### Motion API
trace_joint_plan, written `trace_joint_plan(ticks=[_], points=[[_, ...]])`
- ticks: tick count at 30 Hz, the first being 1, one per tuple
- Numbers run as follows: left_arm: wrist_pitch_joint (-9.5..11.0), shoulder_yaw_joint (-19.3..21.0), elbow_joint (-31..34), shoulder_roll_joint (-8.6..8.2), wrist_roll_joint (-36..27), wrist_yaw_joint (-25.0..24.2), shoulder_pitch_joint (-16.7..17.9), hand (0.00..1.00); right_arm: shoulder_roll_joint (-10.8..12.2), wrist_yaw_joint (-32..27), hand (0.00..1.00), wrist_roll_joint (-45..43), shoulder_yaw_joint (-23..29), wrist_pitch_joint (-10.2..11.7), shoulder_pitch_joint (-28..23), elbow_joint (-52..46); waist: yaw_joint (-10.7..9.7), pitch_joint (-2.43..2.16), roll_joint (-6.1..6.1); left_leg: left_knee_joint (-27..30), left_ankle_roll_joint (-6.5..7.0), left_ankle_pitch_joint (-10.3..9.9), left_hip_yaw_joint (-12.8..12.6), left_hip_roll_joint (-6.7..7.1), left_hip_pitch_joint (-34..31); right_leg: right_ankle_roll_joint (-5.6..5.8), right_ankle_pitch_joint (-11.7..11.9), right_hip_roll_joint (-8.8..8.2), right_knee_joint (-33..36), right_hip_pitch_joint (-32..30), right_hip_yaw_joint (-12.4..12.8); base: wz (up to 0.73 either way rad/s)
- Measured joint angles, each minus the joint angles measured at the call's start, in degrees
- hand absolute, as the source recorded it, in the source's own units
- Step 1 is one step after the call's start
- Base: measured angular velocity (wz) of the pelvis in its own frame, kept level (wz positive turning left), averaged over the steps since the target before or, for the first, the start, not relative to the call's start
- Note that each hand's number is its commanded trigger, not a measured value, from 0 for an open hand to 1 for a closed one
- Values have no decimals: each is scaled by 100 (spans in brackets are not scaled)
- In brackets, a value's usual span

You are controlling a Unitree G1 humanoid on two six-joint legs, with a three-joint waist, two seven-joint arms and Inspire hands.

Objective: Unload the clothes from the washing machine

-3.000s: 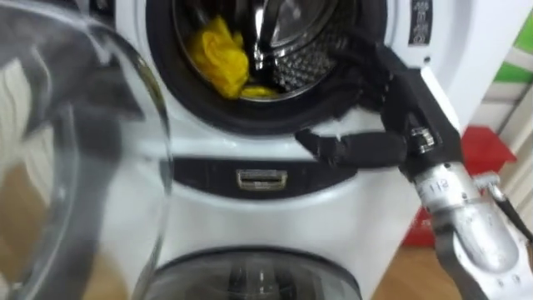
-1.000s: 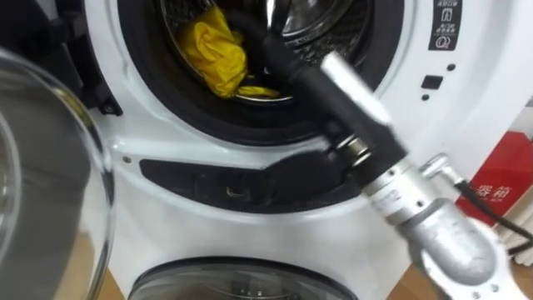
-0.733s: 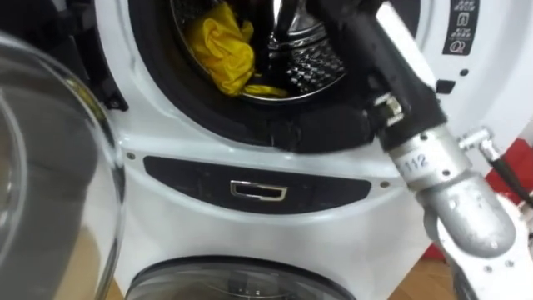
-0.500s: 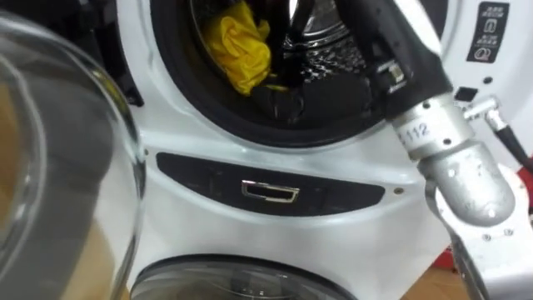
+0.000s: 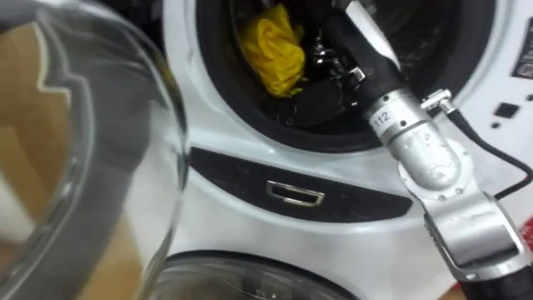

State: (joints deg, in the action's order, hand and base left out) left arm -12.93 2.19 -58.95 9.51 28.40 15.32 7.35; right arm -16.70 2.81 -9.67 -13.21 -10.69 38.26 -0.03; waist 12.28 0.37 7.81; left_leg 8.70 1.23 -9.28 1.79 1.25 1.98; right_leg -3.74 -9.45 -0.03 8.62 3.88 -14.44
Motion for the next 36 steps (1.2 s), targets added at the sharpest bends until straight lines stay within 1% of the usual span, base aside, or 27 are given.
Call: trace_joint_plan(ticks=[3, 6, 8, 10, 12, 13, 15, 16, 19, 22, 24, 25, 26, 28, 30, 33, 35, 36], points=[[13, 1, 107, 1, 96, -91, -2, 0, -53, 7, 0, -9, -2, -9, 315, 331, 56, -1, 9, 15, 0, 0, 23, 0, -29, -5, -4, 2, -6, -19, -27, 6], [33, 7, 168, 3, 131, -135, -3, 0, -177, 62, 0, -9, -2, 3, 490, 686, 60, -13, 59, 66, 0, 0, 98, 26, -53, 1, -9, -25, -2, -10, -151, 15], [20, 16, 168, 0, 226, -135, 26, 0, -192, 133, 0, 1, -2, 8, 646, 926, 64, -17, 91, 72, 1, 0, 116, 40, -53, 13, -30, -38, 1, -4, -156, 4], [-57, 99, 198, 19, 274, -135, 43, 0, -270, 201, 0, -3, -72, -3, 835, 1223, 63, -21, 195, 86, 1, 1, 153, 47, -57, 13, -37, -42, 4, 9, -171, 5], [-116, 127, 200, 44, 274, -137, 43, 0, -350, 278, 0, -5, -125, -48, 914, 1304, 63, -19, 276, 106, 1, 1, 163, 51, -76, 13, -40, -44, 2, 28, -200, 7], [-172, 154, 214, 45, 274, -158, 51, 0, -378, 324, 0, -6, -134, -81, 937, 1348, 69, -38, 322, 112, 1, 1, 164, 54, -85, 14, -41, -47, 2, 34, -206, 5], [-230, 224, 275, 50, 272, -253, 80, 0, -393, 425, 0, -8, -148, -164, 1054, 1516, 63, -62, 391, 122, 1, 1, 167, 56, -82, 16, -41, -48, 2, 49, -212, 2], [-264, 223, 328, 53, 273, -278, 82, 0, -417, 490, 0, -14, -148, -211, 1107, 1581, 62, -51, 423, 134, 1, 0, 180, 60, -71, 16, -41, -51, 0, 75, -231, 5], [-312, 221, 454, 55, 273, -361, 73, 0, -418, 613, 0, -122, -158, -323, 1222, 1746, 65, -39, 448, 137, 2, -1, 226, 75, -60, 20, -42, -64, 2, 117, -286, 9], [-359, 223, 467, 78, 267, -377, 71, 0, -434, 719, 0, -139, -157, -320, 1320, 1892, 52, -36, 444, 162, 2, -1, 297, 82, -73, 19, -42, -64, 2, 128, -316, 6], [-438, 258, 467, 79, 265, -460, 49, 0, -460, 824, 60, -137, -151, -324, 1369, 2031, 41, -22, 424, 183, 2, -2, 319, 88, -77, 20, -43, -64, 0, 141, -327, 10], [-480, 277, 466, 77, 260, -490, 40, 0, -460, 912, 100, -138, -138, -312, 1410, 2156, 18, -2, 400, 190, 2, -2, 333, 98, -80, 24, -46, -72, -2, 164, -372, 15], [-538, 281, 494, 64, 266, -498, 41, 0, -461, 1038, 100, -143, -107, -319, 1476, 2295, 1, 17, 373, 197, 2, -2, 341, 105, -71, 33, -53, -80, 2, 175, -385, 12], [-608, 321, 569, 62, 267, -545, 49, 0, -462, 1239, 100, -143, 2, -321, 1488, 2408, 28, 29, 358, 200, 2, -2, 339, 107, -56, 34, -54, -83, 4, 178, -385, 2], [-666, 327, 619, 67, 257, -577, 51, 0, -462, 1453, 100, -143, 8, -321, 1484, 2459, 31, 36, 349, 209, 2, -2, 341, 107, -45, 34, -54, -83, 3, 199, -384, 0], [-699, 324, 619, 67, 254, -595, -21, 0, -462, 1733, 100, -142, 73, -321, 1420, 2577, 27, 37, 346, 241, 3, -2, 374, 115, -17, 34, -53, -83, 2, 254, -410, 5], [-717, 320, 619, 69, 249, -599, -97, 0, -462, 1721, 100, -246, 73, -324, 1326, 2608, 43, 41, 340, 270, 4, -4, 383, 115, 26, 33, -52, -82, 4, 288, -414, 2], [-713, 304, 619, 66, 240, -599, -128, 0, -453, 1670, 100, -403, 67, -313, 1253, 2603, 83, 50, 317, 261, 10, -10, 383, 118, 71, 39, -57, -82, 0, 308, -399, 0]])
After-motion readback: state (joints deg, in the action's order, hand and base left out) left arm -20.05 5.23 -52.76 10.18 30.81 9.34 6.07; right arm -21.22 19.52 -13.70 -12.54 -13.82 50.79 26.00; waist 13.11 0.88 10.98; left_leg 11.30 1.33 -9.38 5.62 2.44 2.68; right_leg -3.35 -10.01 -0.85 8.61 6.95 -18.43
